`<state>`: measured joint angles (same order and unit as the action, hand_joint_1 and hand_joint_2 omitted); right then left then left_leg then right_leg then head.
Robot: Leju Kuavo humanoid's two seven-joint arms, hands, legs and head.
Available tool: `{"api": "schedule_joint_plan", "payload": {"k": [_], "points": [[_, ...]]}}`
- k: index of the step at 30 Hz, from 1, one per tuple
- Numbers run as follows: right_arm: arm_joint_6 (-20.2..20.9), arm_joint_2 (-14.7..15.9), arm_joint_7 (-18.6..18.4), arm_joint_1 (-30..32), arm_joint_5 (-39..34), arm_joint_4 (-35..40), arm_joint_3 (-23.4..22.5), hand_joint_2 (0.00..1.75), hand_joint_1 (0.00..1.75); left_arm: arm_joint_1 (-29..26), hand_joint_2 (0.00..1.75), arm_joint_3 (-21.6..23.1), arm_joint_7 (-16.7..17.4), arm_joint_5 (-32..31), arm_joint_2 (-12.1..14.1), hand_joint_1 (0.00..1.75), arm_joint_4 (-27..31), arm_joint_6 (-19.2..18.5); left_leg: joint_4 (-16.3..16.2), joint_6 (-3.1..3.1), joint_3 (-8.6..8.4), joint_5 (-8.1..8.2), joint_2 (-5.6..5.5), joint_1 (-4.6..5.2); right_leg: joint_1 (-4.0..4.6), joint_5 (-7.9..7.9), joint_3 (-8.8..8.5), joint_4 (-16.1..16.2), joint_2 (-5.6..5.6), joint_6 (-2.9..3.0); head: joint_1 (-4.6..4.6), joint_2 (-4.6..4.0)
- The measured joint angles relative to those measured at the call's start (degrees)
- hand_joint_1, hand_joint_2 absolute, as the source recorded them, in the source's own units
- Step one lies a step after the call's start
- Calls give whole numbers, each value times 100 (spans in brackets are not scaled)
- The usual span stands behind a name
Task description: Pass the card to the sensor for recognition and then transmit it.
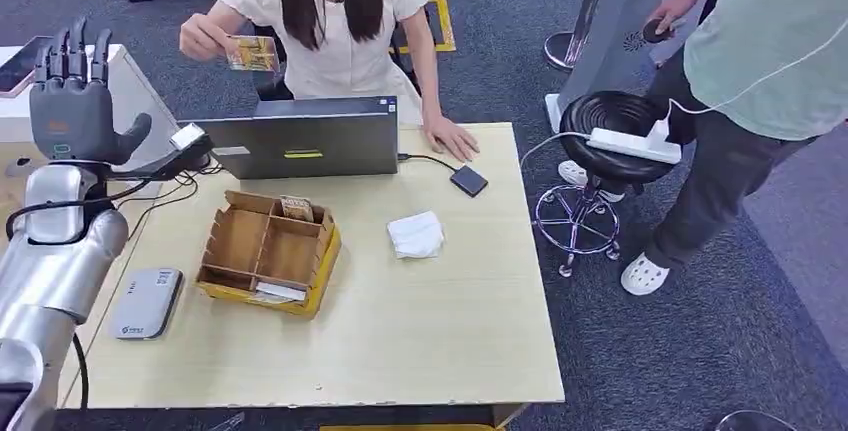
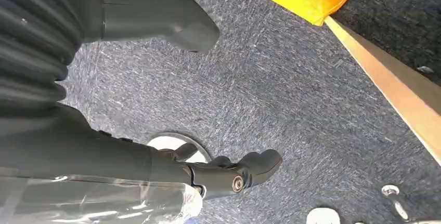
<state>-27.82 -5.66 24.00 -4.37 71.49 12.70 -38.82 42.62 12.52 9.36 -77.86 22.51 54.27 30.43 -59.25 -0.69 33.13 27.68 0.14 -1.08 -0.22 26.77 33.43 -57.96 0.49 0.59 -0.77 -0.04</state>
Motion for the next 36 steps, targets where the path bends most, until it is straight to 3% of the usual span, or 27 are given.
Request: {"api": "schedule_joint_plan", "payload": {"k": [5, 9, 16, 21, 24, 29, 36], "points": [[-9, 2, -4, 21, -42, -4, 15, 175, 0, 62, 175, -153, 236, -361, 280, 0, -439, 214, 1, 0, 0, 0, 2, -2, 2, 1, 3, -1, 1, 1, 2, 0], [-20, 2, 4, 54, -101, -9, 15, 175, 0, 95, 175, -310, 476, -610, 650, 0, -883, 275, 3, -1, 1, 0, 14, -5, 4, 1, 10, -4, 15, 1, 0, 0], [-30, 2, 11, 81, -146, -20, 15, 175, 0, 77, 175, -579, 672, -651, 1158, 0, -1315, 334, 5, -4, 12, -1, 12, -7, 5, 3, 13, -4, 12, 4, 2, 0], [-76, 2, 20, 154, -214, -37, 13, 175, 0, -197, 175, -995, 693, -445, 1702, 0, -1611, 360, 6, -9, 12, 3, 23, -6, 5, 4, 20, -4, 27, 5, 0, 0], [-122, 2, 28, 168, -278, -52, 11, 175, 0, -609, 175, -1270, 804, -301, 2044, 0, -1718, 358, 9, -17, 11, 9, 29, -6, 5, 9, 23, -4, 32, 12, 2, 0], [-195, 2, 70, 268, -369, -57, -11, 175, 0, -1892, 175, -2191, 900, -35, 2546, 0, -1750, 358, 14, -24, 5, 21, 60, -6, 4, 17, 35, -2, 65, 15, -15, 0], [-258, 11, 166, 308, -481, -57, -122, 175, 0, -3387, 175, -3441, 931, -412, 2568, 0, -1321, 212, 14, -21, 7, 26, 50, -7, 5, 23, 27, 0, 51, 16, -4, 0]]}}
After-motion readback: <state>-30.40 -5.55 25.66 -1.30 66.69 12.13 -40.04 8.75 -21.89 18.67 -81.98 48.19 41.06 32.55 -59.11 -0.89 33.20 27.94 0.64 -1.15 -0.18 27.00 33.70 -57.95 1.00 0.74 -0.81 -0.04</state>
